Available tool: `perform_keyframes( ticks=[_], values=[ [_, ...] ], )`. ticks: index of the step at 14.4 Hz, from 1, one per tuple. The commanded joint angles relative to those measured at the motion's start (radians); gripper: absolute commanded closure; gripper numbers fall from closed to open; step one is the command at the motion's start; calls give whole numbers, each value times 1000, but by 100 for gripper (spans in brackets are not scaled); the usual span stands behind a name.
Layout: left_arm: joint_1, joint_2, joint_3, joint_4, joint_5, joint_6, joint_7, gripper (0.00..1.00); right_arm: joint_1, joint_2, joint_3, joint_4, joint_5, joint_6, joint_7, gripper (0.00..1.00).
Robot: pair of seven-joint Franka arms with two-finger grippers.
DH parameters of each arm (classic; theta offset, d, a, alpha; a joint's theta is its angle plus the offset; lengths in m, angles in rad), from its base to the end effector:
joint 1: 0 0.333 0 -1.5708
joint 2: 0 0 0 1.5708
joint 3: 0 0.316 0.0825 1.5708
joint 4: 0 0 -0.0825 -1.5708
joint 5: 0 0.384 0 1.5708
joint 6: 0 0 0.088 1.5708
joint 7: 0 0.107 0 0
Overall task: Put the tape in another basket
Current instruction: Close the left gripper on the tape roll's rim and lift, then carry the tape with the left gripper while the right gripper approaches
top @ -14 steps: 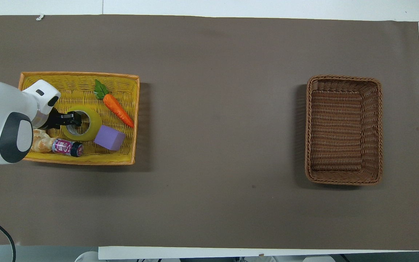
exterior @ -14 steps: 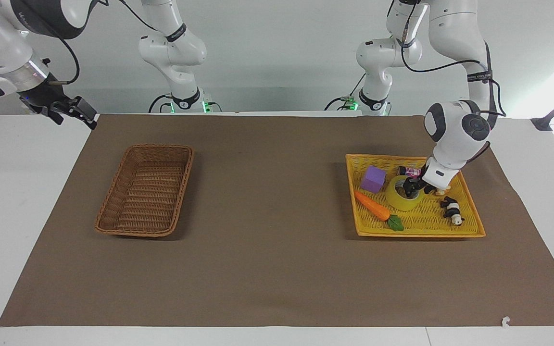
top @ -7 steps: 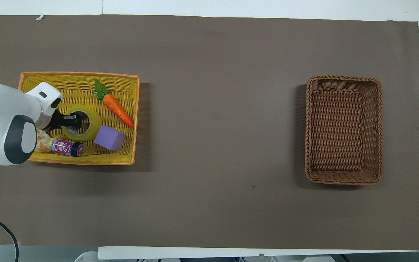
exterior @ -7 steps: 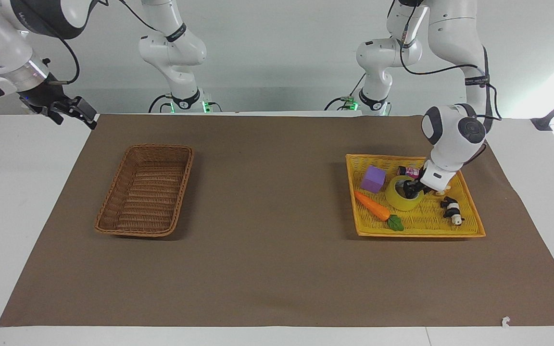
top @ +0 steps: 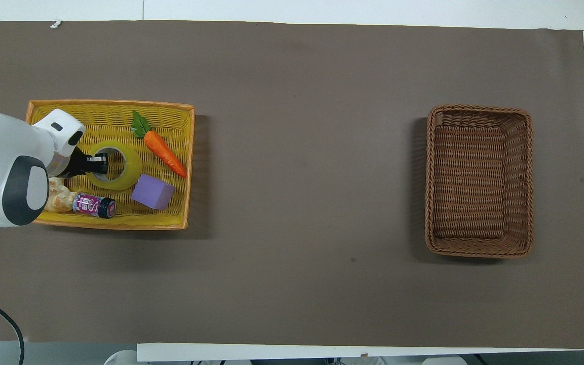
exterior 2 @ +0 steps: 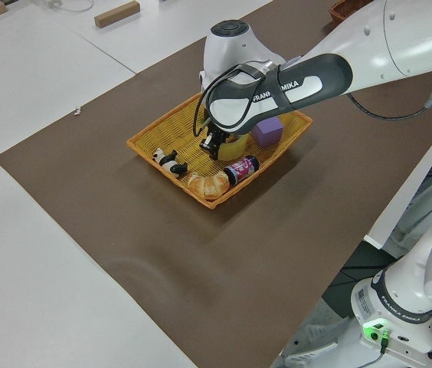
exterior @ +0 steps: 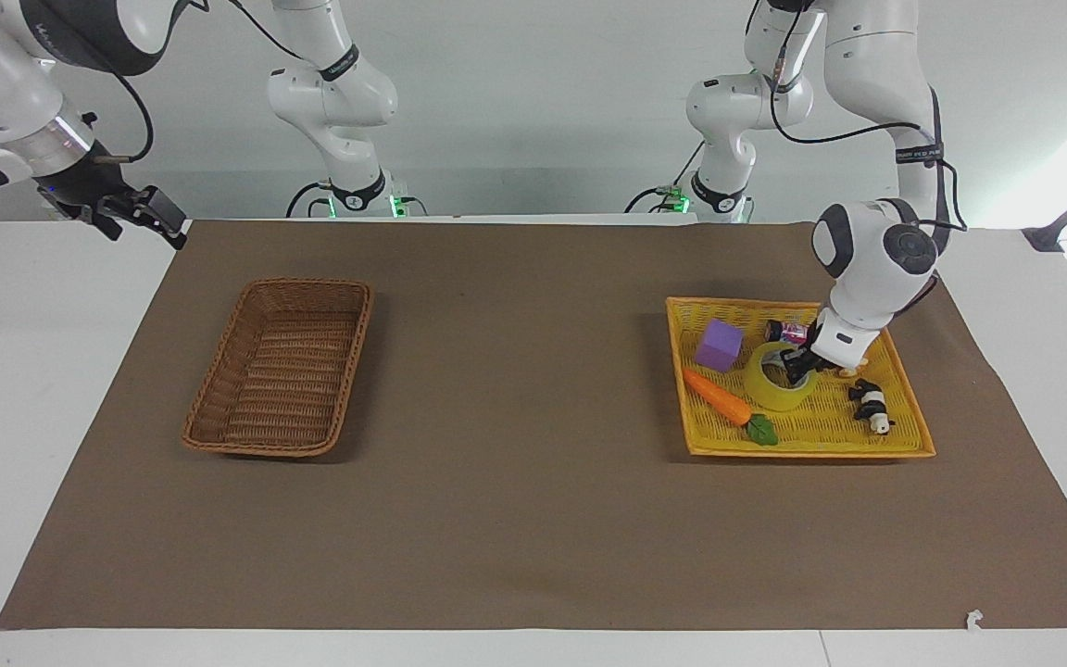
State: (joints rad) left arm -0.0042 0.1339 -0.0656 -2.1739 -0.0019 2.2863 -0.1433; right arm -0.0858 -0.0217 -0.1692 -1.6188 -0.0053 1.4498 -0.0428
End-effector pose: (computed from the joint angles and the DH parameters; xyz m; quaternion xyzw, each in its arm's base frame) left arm 0.5481 -0.0381 0.3295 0.9992 0.0376 -0.0111 0.0039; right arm 0.5154 -0.1360 0.6042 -0.9917 0.1056 0.0730 0.0101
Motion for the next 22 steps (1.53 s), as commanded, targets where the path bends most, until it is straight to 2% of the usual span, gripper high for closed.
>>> perform_keyframes(
  ticks=[1,2,4,7,10,11,14,18,22],
  values=[
    [-13,-17,4,175,0,-212,-18,100,-6,-15,5,-12,-2,-9,-14,0],
    [-25,-17,3,247,0,-291,-19,100,-6,-17,5,-12,-2,-9,-14,0],
    [-81,-17,3,322,0,-364,-103,100,-6,-17,5,-10,-2,-9,-12,0],
    [-186,-30,-2,335,-6,-370,-241,100,-3,-17,8,-13,-2,-23,-15,0],
    [-298,-28,-5,347,-188,-349,-305,100,-3,-27,8,-12,5,-26,-61,0],
    [-348,-25,-7,361,-216,-331,-355,100,-2,-32,11,-12,11,-35,-65,0],
    [-479,-26,-10,364,-230,-284,-424,100,-12,-38,11,-12,160,-48,-74,0],
    [-537,-13,-8,425,-345,-280,-423,100,-12,-37,10,-15,312,-63,-75,0],
    [-559,-11,-8,440,-383,-251,-426,100,-15,-43,10,-38,451,-69,-78,0]
  ],
)
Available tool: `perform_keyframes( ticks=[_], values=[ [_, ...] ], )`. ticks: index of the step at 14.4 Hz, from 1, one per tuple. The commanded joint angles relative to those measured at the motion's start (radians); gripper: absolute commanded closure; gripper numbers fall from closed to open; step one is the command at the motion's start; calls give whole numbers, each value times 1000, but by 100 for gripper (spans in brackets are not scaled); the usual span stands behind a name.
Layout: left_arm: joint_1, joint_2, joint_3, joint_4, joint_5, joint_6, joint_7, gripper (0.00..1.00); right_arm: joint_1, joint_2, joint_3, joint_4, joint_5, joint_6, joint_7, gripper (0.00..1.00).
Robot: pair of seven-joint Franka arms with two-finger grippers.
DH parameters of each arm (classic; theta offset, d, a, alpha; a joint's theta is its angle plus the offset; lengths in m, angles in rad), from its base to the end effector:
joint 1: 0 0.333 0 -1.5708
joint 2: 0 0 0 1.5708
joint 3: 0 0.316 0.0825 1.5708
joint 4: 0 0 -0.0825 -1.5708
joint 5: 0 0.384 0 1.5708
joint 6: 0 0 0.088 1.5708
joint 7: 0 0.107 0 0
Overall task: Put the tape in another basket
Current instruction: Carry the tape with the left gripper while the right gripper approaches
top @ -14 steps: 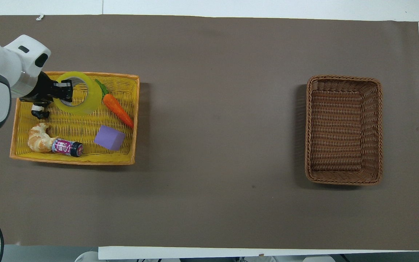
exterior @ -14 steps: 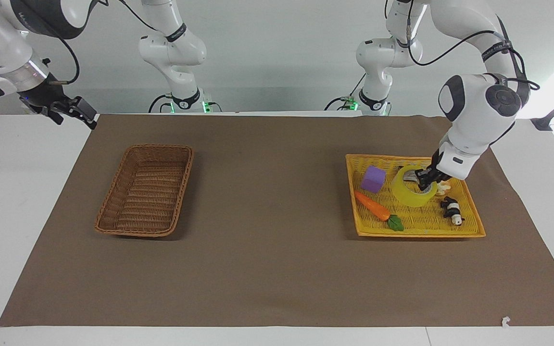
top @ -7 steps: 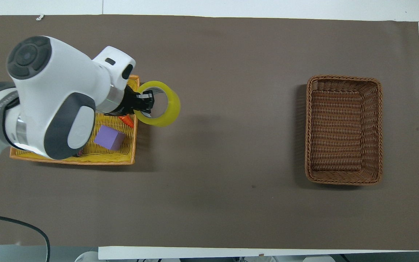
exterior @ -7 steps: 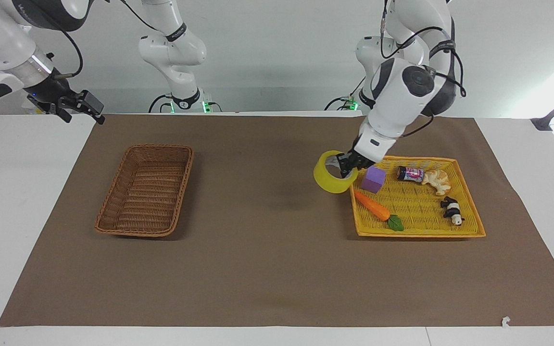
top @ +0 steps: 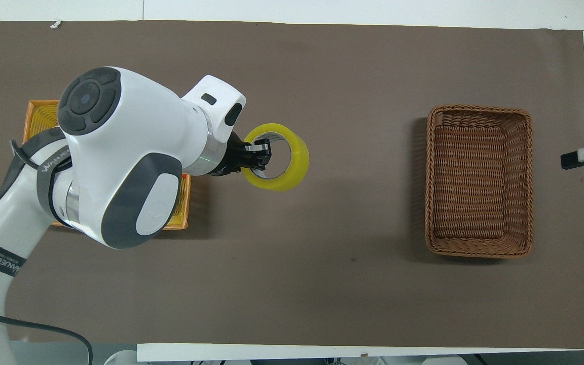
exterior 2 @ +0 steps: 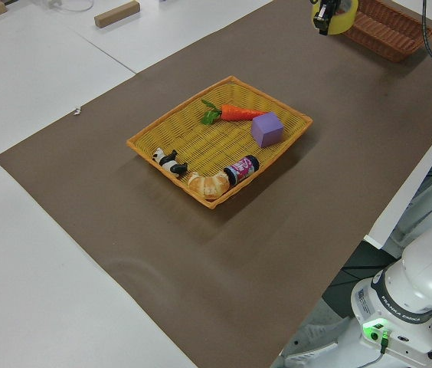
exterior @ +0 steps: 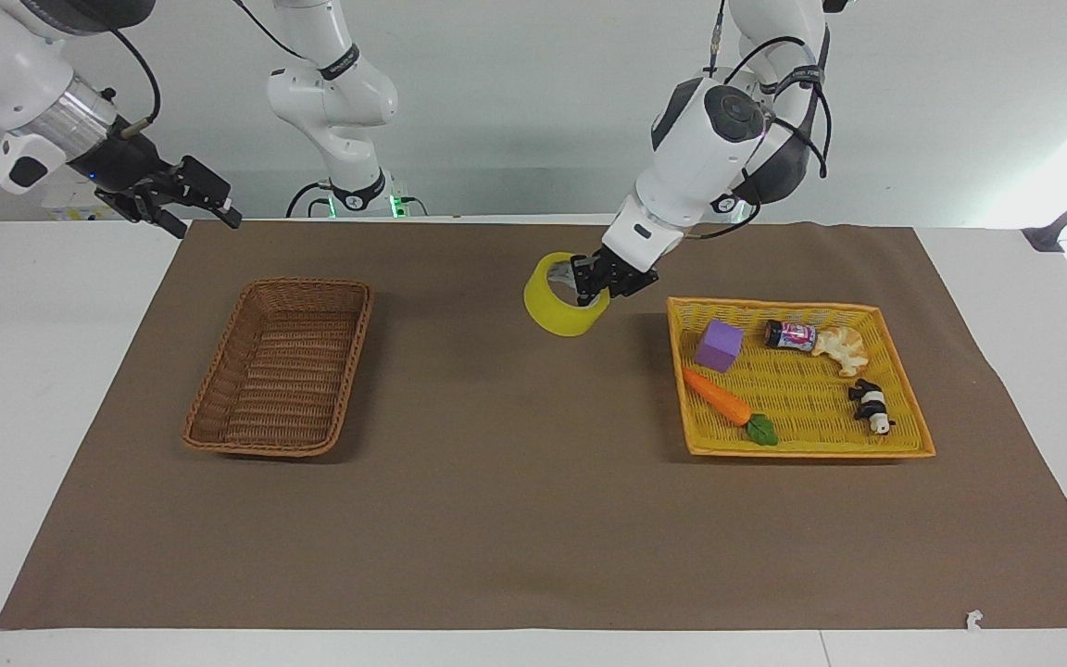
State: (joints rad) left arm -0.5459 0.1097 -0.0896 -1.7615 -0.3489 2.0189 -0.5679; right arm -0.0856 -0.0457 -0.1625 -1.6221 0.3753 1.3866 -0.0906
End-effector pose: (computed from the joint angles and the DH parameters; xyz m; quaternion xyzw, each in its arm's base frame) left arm 0.4816 -0.3774 0.5142 0.9829 0.0308 -0.0343 0.1782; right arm 0.5134 -0.0863 0.6196 -0.9756 0.0599 0.0601 0.2024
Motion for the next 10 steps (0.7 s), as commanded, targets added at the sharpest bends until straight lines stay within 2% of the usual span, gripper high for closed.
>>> perform_keyframes(
  ticks=[1,4,7,10],
  values=[
    [-17,13,16,28,-59,24,-1,100,-16,-29,3,-53,123,-7,-34,0],
    [-38,13,16,31,-93,63,-12,100,-13,-60,1,-123,287,-4,-35,0],
    [-57,13,16,28,-88,61,-26,100,0,-117,6,-252,471,46,-43,0],
    [-58,13,16,34,-93,63,-32,100,75,-112,29,-269,479,135,-78,0]
  ],
)
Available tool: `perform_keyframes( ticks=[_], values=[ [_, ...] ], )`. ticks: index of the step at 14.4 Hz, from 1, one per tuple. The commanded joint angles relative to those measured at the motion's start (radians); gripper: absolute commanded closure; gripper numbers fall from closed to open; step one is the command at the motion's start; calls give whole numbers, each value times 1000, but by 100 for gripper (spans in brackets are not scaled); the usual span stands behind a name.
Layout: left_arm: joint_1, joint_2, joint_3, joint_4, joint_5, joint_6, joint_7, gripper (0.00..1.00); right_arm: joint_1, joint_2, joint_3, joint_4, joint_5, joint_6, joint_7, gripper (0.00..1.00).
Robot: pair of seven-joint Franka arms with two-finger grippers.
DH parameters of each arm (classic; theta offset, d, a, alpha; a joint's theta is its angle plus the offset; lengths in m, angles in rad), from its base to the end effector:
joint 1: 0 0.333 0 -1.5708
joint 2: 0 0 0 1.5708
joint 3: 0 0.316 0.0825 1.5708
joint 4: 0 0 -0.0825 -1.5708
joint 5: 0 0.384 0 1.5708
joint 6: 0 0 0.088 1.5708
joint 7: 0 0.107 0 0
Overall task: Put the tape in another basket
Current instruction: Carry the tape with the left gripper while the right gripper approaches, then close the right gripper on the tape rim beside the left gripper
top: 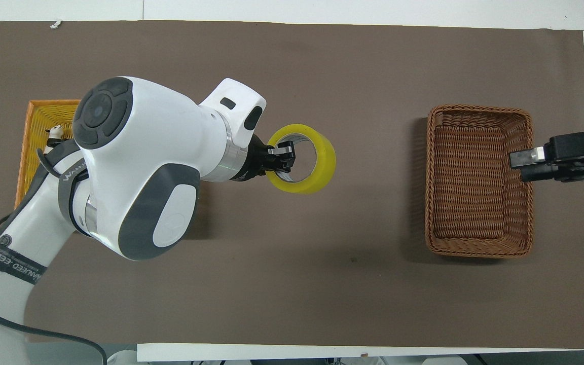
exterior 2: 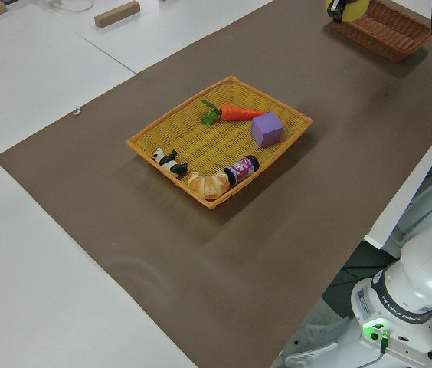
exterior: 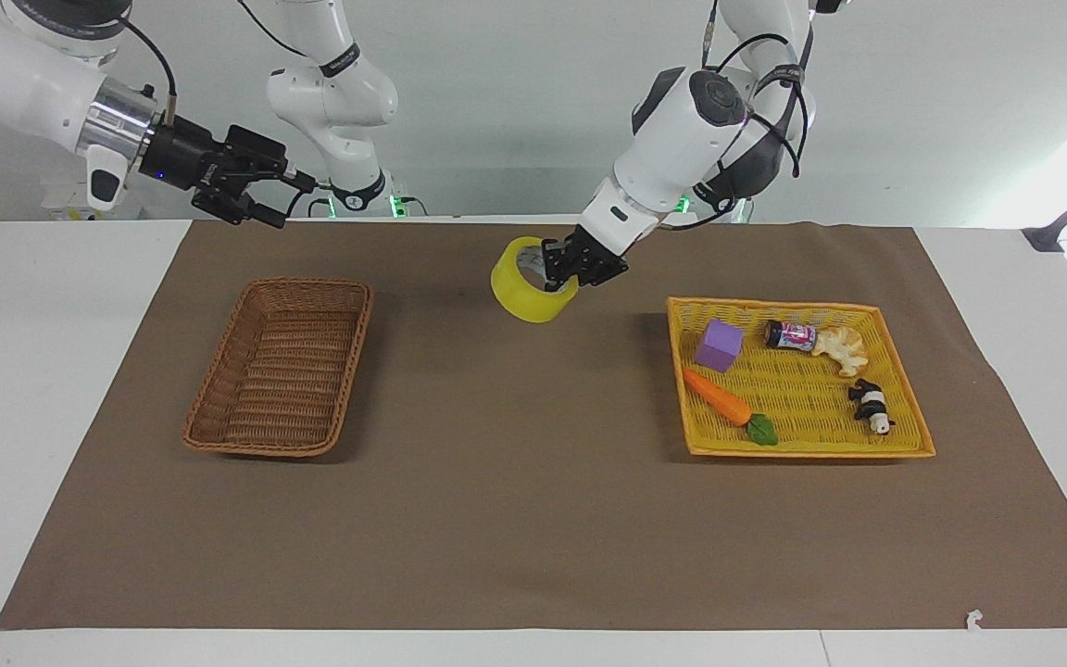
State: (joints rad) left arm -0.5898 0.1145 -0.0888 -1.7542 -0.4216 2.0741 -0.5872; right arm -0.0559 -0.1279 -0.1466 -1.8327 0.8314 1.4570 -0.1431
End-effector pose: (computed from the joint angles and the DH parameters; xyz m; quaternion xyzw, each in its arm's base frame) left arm 0.4698 -0.4029 0.5216 0.9744 0.0379 -0.0361 0.2185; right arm 0.5037 -0.0202 0.6006 -0.9035 0.0296 0.0414 0.4256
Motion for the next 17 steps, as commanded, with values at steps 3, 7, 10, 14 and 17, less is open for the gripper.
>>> perform_keyframes(
  ticks=[3,7,10,14,17],
  values=[
    [-13,8,14,24,-19,1,-13,100,97,-24,15,-114,60,112,-71,0],
    [-15,7,14,25,-19,-11,-19,100,188,-7,15,-174,159,207,-162,0],
    [-15,7,12,28,-19,-9,-20,100,270,5,15,-189,172,321,-156,0],
    [-24,5,0,27,-19,-8,-28,100,359,20,15,-220,190,437,-153,0],
    [-24,5,0,25,-17,-9,-28,100,370,39,16,-226,244,453,-121,0]
  ],
)
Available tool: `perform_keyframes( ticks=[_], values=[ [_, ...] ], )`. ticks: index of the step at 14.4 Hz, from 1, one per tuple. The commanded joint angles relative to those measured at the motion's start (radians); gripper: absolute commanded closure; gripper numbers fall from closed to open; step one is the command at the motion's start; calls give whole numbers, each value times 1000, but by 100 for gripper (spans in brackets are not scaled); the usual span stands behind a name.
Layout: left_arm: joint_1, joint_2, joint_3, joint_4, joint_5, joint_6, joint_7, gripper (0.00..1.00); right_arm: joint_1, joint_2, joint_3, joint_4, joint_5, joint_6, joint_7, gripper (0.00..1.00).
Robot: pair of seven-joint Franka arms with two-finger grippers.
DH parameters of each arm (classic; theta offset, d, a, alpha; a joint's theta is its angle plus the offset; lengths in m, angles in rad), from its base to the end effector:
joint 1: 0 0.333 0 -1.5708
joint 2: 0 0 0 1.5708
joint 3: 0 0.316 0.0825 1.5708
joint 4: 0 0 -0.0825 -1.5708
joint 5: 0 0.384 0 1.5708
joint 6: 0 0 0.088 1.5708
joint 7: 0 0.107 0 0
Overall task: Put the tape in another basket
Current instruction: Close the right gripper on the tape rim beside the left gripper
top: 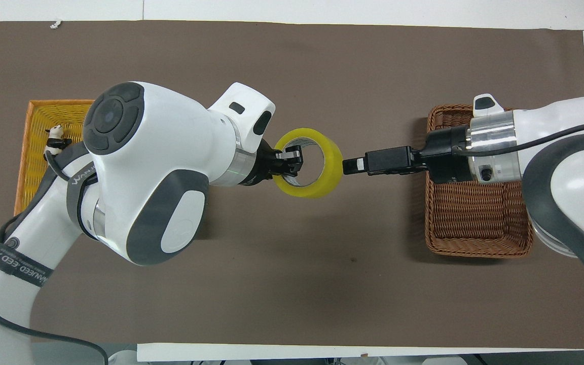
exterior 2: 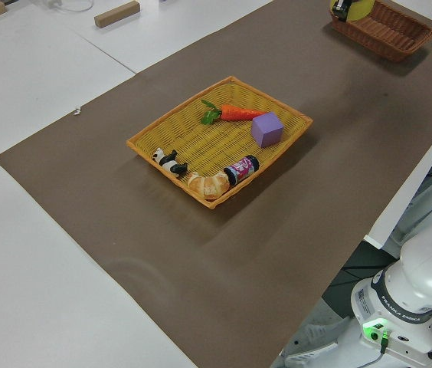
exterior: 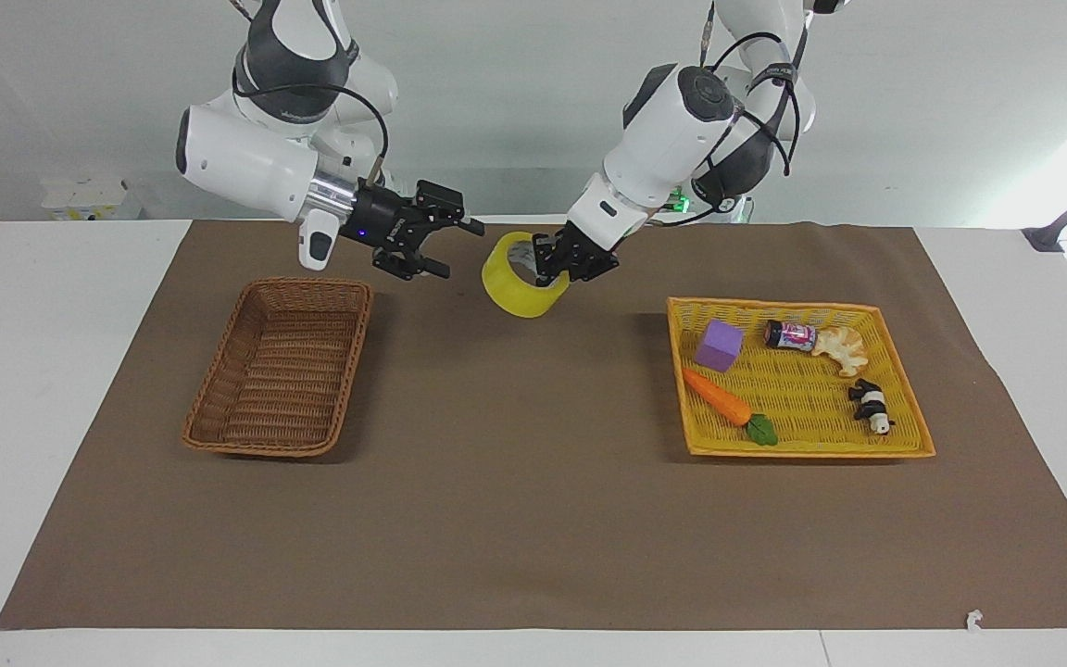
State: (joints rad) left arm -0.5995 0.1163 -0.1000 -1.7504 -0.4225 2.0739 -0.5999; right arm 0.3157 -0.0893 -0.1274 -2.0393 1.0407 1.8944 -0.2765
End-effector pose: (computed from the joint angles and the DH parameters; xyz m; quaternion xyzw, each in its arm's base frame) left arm 0.4620 -0.4128 0.5225 0.9742 0.0340 -0.0398 0.2194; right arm 0.5157 0.1610 0.5119 -0.8808 -0.0328 0.0047 0.4723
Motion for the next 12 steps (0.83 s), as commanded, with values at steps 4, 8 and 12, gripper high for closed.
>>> perform_keyframes(
  ticks=[4,8,12],
  values=[
    [-17,2,11,17,-13,-12,-15,100,40,0,-1,-21,39,52,88,0],
    [-19,0,11,18,-12,-26,-15,100,56,11,-1,-25,64,65,152,0],
    [-19,0,11,19,-7,-44,-15,100,56,11,-1,-29,64,66,177,1]
  ],
)
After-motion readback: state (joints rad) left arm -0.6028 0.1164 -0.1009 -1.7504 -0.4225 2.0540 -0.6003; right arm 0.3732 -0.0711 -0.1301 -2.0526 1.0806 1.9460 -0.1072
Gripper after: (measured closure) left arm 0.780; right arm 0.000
